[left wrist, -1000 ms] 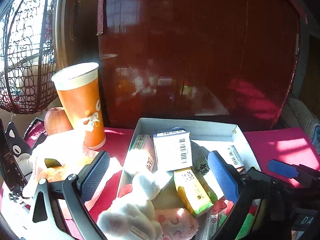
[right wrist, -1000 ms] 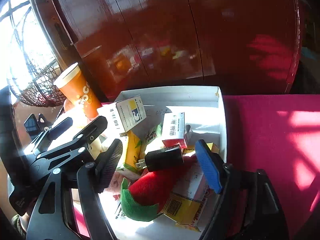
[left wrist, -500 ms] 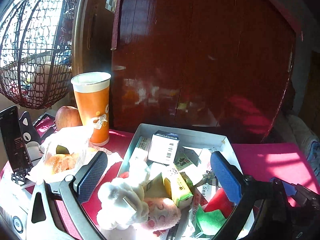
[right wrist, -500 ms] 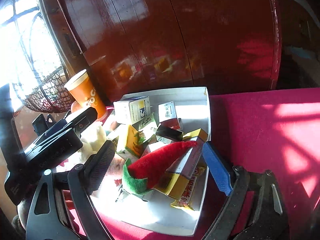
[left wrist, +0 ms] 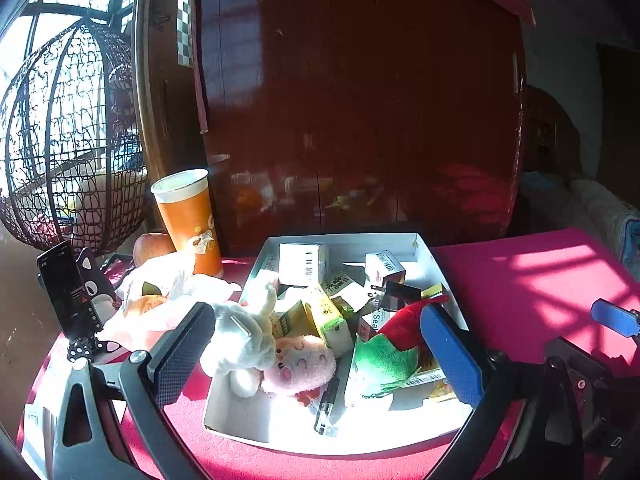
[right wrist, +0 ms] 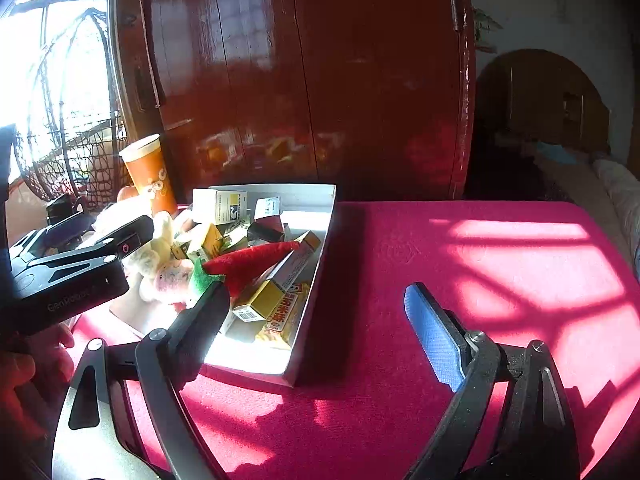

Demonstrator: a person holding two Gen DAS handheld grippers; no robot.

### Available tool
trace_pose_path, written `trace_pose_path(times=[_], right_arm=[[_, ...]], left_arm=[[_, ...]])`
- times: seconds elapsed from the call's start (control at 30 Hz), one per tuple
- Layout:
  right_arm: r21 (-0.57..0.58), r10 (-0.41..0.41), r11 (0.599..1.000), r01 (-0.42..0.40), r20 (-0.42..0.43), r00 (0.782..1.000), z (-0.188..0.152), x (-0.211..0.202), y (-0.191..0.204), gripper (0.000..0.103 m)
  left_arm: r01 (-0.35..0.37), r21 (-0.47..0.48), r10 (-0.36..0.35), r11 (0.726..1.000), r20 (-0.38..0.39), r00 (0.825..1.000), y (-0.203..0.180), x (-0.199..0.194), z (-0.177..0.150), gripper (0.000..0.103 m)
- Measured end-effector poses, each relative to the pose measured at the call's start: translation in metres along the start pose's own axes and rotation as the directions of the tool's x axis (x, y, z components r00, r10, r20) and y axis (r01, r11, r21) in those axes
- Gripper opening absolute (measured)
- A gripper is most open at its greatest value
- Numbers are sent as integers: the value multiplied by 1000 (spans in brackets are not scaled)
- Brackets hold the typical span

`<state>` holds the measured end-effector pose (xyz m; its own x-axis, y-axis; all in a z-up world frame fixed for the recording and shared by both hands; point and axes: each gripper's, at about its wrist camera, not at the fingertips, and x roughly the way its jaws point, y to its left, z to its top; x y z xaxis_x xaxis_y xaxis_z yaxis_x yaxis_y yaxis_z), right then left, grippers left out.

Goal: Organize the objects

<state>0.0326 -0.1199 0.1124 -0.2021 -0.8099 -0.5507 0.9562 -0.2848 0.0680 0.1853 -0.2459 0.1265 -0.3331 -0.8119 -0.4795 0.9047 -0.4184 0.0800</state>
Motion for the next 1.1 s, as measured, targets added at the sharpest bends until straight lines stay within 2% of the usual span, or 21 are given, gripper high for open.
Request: trace_pose_path(times=[0.1, 0.2, 0.33, 0.4, 0.5, 0.53, 0.7, 1.1], right_arm=[[-45, -69, 996, 72, 61, 996, -8, -23, -5, 90], [-51, -112, 992, 116, 86, 990, -15, -42, -11, 90], [-61, -184, 980, 190, 104, 978, -25, -60, -17, 90], [-58, -224, 971, 233, 123, 967, -29, -68, -21, 90], [-37, -265, 962, 272, 129, 955, -35, -77, -28, 90], [-23, -283, 957, 288, 120, 952, -36, -80, -31, 90], [27, -298, 955, 297, 96, 950, -45, -88, -44, 90], [120, -359, 932, 343, 150, 921, -59, -128, -60, 90]], left_arm=[[-47, 7, 46, 999, 29, 999, -10, -19, -2, 103], [-22, -65, 24, 998, 25, 999, -9, -36, -5, 103], [-35, -169, 33, 985, -13, 999, -1, -48, -10, 103], [-72, -123, 68, 990, -37, 997, -5, -50, -12, 103], [-171, -44, 170, 984, -34, 985, -14, -57, -18, 103], [-176, -37, 174, 984, -34, 984, -15, -60, -20, 103], [-98, -48, 96, 994, -46, 994, -19, -78, -26, 103], [-28, -39, 27, 999, -10, 1000, -34, -126, -31, 103]])
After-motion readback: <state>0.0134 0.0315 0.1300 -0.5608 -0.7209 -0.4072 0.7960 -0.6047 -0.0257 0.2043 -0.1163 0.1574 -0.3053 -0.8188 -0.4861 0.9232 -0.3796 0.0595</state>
